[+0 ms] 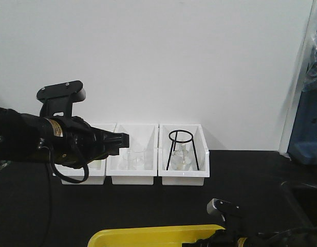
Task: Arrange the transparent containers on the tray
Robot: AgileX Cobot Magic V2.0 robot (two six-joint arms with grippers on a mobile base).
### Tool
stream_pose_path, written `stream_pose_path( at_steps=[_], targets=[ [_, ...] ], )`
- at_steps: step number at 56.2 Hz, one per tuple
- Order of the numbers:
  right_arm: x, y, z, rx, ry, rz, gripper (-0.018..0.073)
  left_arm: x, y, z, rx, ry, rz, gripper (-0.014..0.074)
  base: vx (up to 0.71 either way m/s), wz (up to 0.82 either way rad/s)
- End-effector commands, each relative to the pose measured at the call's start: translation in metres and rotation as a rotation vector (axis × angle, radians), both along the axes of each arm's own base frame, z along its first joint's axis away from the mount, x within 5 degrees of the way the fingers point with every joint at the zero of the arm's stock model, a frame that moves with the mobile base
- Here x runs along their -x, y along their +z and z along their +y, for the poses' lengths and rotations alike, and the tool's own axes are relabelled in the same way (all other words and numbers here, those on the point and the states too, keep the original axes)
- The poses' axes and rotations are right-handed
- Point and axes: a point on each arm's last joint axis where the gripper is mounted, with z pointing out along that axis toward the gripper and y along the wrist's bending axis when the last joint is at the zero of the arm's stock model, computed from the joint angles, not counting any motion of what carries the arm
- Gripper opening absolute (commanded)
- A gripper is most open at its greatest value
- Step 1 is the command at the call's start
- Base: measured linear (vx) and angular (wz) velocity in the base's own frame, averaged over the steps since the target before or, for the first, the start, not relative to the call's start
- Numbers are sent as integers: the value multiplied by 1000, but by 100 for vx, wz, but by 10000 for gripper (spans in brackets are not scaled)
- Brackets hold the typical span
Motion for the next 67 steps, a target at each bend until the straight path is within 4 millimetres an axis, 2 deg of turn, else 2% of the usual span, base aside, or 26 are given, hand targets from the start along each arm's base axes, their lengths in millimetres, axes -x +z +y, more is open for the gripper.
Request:
stream_pose_path(
  at_steps=[1,9,24,30,35,41,46,52,56,58,64,67],
  targets=[
    [-5,18,3,-33,20,-65,69,6,30,4,64,2,-128,359,0,0],
    [-6,16,0,-4,-1,-62,186,7,30,4,63,2,-125,359,0,0],
    [-7,15,-1,12,-12,-61,488,7,30,4,63,2,-125,359,0,0],
    [-6,16,0,-3,0,-62,545,7,30,4,63,2,-125,359,0,0],
    [-5,18,2,-20,16,-68,551,7,30,4,63,2,-125,359,0,0],
    [-3,28,5,-57,52,-94,513,7,30,4,61,1,-123,359,0,0],
    [1,46,6,-81,75,-144,419,8,31,4,47,-8,-129,353,0,0],
    [8,80,3,-106,80,-243,214,13,35,4,-18,-67,-175,299,0,0],
    [19,112,0,-124,89,-342,36,22,43,3,-66,-118,-222,211,0,0],
    [25,128,-2,-126,99,-394,-16,26,47,4,-88,-139,-243,161,0,0],
    [52,175,-12,-106,127,-568,-13,41,57,9,-153,-192,-283,8,0,0],
    [69,196,-18,-75,145,-654,-12,49,60,13,-198,-220,-290,-10,0,0]
  ],
)
